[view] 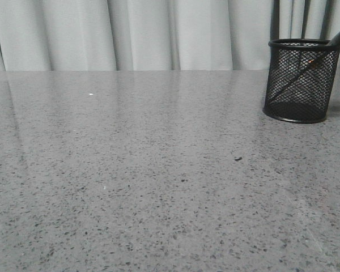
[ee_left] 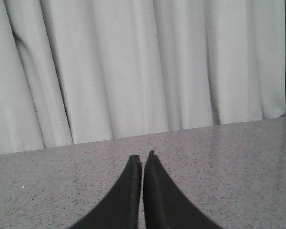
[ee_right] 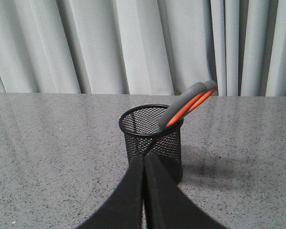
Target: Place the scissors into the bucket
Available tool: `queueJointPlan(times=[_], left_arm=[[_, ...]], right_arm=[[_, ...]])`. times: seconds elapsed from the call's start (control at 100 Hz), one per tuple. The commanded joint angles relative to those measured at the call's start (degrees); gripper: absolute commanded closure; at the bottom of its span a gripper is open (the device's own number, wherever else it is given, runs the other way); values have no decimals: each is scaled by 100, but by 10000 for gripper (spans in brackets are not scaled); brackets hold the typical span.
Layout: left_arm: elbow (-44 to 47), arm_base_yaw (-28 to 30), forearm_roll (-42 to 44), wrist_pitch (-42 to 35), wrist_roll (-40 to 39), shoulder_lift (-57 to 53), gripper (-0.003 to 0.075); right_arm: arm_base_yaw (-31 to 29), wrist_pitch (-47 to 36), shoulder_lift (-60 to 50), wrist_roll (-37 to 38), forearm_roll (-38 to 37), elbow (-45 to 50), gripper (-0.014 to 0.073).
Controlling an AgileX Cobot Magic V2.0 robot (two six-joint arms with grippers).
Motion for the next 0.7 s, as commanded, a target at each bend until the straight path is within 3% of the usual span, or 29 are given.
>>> queueJointPlan(times=[0.0, 0.05, 0.2, 0.41, 0.69], left_arm=[[-89, 13, 323, -398, -57, 58, 741], [-20, 38, 716, -409, -369, 58, 741], [632, 218, 2354, -528, -2276, 31, 741], [1656, 292, 2376, -730, -2407, -801, 741], [1666, 449, 2416, -480, -2385, -854, 741]], right_arm=[[-2, -312, 30, -54, 87, -155, 662], [-2, -312, 30, -54, 87, -155, 662], [-2, -312, 30, -54, 87, -155, 662], [-2, -312, 30, -54, 87, -155, 662], [-2, -309, 52, -54, 87, -155, 662]])
